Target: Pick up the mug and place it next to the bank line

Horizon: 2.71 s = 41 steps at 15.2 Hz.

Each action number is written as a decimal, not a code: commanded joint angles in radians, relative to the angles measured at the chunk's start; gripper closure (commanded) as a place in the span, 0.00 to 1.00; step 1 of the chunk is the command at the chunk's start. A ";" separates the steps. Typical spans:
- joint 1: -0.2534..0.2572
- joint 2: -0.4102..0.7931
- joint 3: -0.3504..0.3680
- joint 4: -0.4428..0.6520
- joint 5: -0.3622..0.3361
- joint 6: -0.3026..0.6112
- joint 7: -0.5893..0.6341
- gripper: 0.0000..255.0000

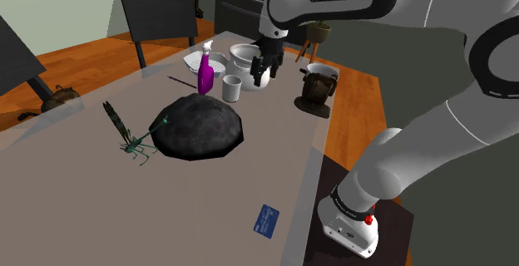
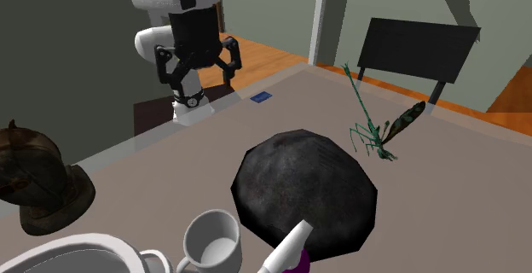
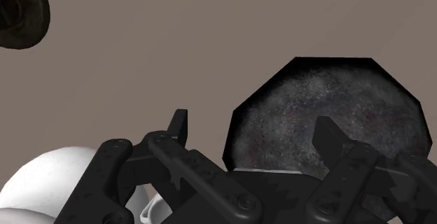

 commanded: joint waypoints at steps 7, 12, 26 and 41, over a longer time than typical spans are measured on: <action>-0.009 0.310 -0.009 0.203 -0.025 0.111 -0.032 0.00; -0.012 0.504 -0.013 0.371 -0.037 0.138 -0.049 0.00; -0.018 0.765 -0.018 0.556 -0.051 0.218 -0.067 0.00; -0.018 0.765 -0.018 0.556 -0.051 0.217 -0.067 1.00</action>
